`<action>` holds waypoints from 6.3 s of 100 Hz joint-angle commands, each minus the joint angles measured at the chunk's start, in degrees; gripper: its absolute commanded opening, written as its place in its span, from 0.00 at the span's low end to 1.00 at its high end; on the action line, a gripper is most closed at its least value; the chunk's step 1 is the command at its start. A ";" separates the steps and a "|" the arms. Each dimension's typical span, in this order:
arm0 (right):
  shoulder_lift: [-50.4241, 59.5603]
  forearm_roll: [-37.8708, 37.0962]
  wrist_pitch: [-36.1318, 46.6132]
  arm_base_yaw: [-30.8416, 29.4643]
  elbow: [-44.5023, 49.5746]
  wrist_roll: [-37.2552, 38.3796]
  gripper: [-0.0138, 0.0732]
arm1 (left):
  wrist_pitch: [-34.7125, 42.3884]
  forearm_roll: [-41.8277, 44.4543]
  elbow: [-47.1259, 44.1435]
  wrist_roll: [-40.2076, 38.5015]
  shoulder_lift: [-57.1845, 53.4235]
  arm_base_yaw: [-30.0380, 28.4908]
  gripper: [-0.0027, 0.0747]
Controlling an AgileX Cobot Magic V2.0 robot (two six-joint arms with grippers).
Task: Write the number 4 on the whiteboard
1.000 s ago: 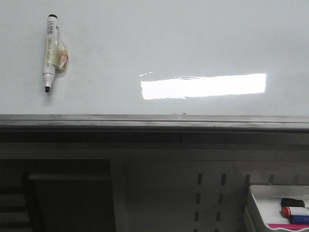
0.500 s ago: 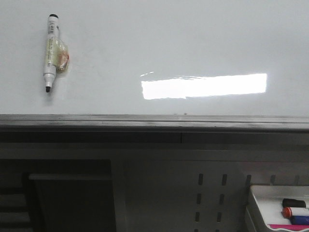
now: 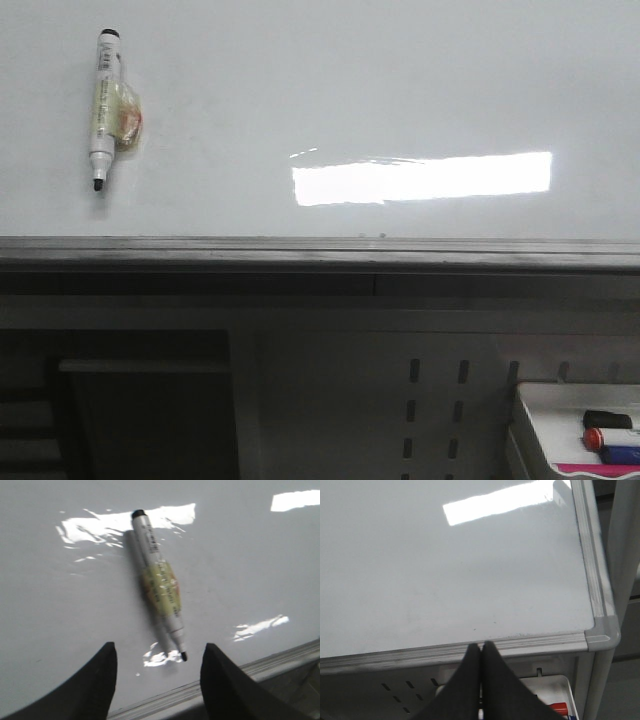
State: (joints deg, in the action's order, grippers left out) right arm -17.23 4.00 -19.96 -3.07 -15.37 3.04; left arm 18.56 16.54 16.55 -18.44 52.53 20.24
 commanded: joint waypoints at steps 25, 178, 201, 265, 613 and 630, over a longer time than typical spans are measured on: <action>-0.80 0.19 4.39 -0.03 -1.43 -0.15 0.08 | 6.35 -4.70 10.92 -0.96 16.85 3.36 0.50; -46.58 -0.90 9.54 51.88 -34.36 -1.07 0.64 | 24.13 39.18 5.84 -0.55 13.69 3.36 0.01; -53.33 -2.24 13.01 51.88 -38.22 -1.10 0.64 | 24.33 39.18 5.84 -0.55 13.69 3.36 0.01; -55.23 -4.99 11.91 51.06 -40.21 -1.10 0.08 | 21.84 36.95 5.73 -0.95 11.72 2.28 0.57; -64.48 -6.25 -5.95 57.65 -59.58 -1.33 0.08 | 19.33 29.07 3.21 -1.14 8.14 2.99 0.01; -64.48 -6.10 -3.68 57.65 -59.58 -1.33 0.27 | 19.22 29.07 3.21 -2.54 8.14 2.99 0.01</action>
State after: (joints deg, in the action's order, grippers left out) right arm -84.22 -3.72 -28.96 54.46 -72.90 1.95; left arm 34.76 48.38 17.95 -19.44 61.16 23.04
